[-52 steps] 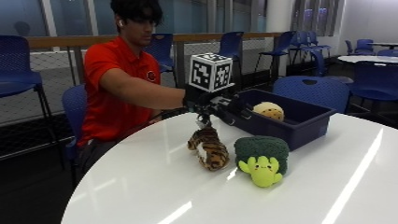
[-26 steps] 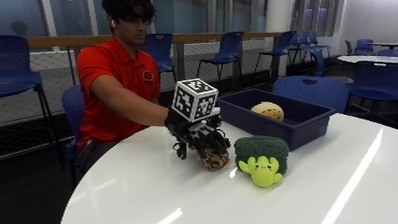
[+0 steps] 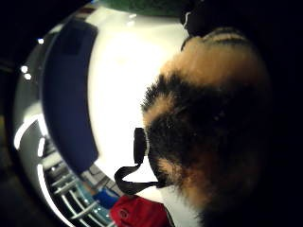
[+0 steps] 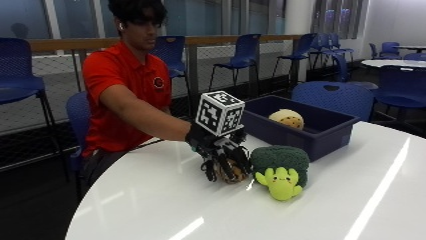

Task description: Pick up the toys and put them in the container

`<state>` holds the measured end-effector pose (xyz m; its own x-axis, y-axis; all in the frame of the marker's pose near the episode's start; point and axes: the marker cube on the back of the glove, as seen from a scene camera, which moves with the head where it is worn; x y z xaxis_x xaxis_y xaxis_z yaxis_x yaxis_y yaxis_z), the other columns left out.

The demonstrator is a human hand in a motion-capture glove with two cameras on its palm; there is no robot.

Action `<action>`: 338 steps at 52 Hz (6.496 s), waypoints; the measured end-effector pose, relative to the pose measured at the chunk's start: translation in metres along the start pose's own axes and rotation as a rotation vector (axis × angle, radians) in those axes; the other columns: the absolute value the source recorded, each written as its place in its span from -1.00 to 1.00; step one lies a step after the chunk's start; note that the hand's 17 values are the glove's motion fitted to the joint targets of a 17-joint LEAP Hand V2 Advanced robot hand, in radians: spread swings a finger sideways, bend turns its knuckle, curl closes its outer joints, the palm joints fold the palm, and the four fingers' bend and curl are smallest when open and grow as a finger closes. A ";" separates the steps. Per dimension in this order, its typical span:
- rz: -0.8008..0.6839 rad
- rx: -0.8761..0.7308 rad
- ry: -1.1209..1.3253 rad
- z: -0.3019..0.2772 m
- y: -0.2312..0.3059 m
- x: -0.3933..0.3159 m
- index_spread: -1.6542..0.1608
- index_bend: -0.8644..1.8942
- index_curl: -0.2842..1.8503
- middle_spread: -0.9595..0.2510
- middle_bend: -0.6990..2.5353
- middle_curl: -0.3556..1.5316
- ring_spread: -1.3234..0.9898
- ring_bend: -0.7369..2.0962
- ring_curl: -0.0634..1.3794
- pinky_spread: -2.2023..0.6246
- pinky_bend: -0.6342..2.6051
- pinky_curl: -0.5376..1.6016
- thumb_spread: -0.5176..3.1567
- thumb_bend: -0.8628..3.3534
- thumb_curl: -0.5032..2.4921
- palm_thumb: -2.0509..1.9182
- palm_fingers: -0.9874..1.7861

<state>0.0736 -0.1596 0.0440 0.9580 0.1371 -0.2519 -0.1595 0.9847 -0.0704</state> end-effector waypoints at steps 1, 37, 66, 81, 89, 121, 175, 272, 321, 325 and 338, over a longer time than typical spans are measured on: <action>-0.001 -0.003 0.002 0.000 -0.001 0.000 0.35 -0.03 -0.36 0.51 -0.48 -0.37 0.22 -0.34 -0.63 0.63 0.04 -0.18 -0.16 -0.61 -0.51 0.02 -0.27; 0.072 0.015 0.000 -0.003 -0.010 -0.011 0.33 -0.24 -0.39 0.29 -0.46 -0.33 -0.02 0.03 -0.45 0.32 0.11 -0.18 -0.02 -0.54 -0.40 0.21 0.18; -0.117 0.125 -0.196 -0.043 0.031 -0.056 0.34 -0.22 -0.28 -0.02 -0.38 -0.18 -0.27 0.02 -0.37 0.23 -0.02 -0.18 -0.24 -0.55 -0.21 0.36 0.42; -0.213 0.210 -0.225 -0.139 0.026 -0.141 0.33 -0.25 -0.22 -0.07 -0.40 -0.13 -0.29 -0.01 -0.34 0.23 -0.04 -0.16 -0.29 -0.57 -0.15 0.37 0.44; -0.323 0.319 -0.168 -0.201 0.022 -0.220 0.32 -0.26 -0.20 -0.08 -0.41 -0.10 -0.30 -0.01 -0.32 0.23 -0.05 -0.15 -0.31 -0.58 -0.13 0.37 0.43; -0.307 0.222 -0.222 -0.189 0.008 -0.237 0.46 -0.35 -0.42 0.51 -0.51 -0.26 0.15 -0.34 -0.48 0.55 0.23 -0.07 -0.12 -0.64 -0.32 0.05 -0.52; 0.070 0.156 -0.201 -0.126 -0.084 -0.045 0.46 -0.27 -0.52 0.55 -0.50 -0.40 0.24 -0.38 -0.66 0.66 0.10 -0.18 -0.18 -0.63 -0.52 -0.02 -0.47; -0.027 0.232 -0.044 -0.141 -0.062 -0.086 0.36 -0.07 -0.18 -0.20 -0.13 0.02 -0.29 0.16 -0.23 0.24 0.00 -0.13 -0.42 -0.50 -0.13 0.40 0.48; -0.443 0.366 -0.107 -0.260 0.055 -0.278 0.25 -0.20 0.19 -0.36 -0.20 0.35 -0.31 0.14 -0.18 0.24 0.03 -0.10 -0.45 -0.54 0.03 0.38 0.40; -0.286 0.343 -0.090 -0.255 0.045 -0.288 0.25 -0.22 0.21 -0.36 -0.22 0.36 -0.31 0.12 -0.19 0.24 0.03 -0.10 -0.44 -0.55 0.04 0.38 0.36; -0.341 0.156 -0.053 -0.222 0.038 -0.277 0.39 -0.40 -0.07 0.20 -0.54 0.10 0.02 -0.27 -0.39 0.48 0.31 -0.02 -0.18 -0.64 -0.14 0.10 -0.59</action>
<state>-0.2507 -0.1842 -0.1030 0.9616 -0.1996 -0.1884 0.2047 0.9788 0.0078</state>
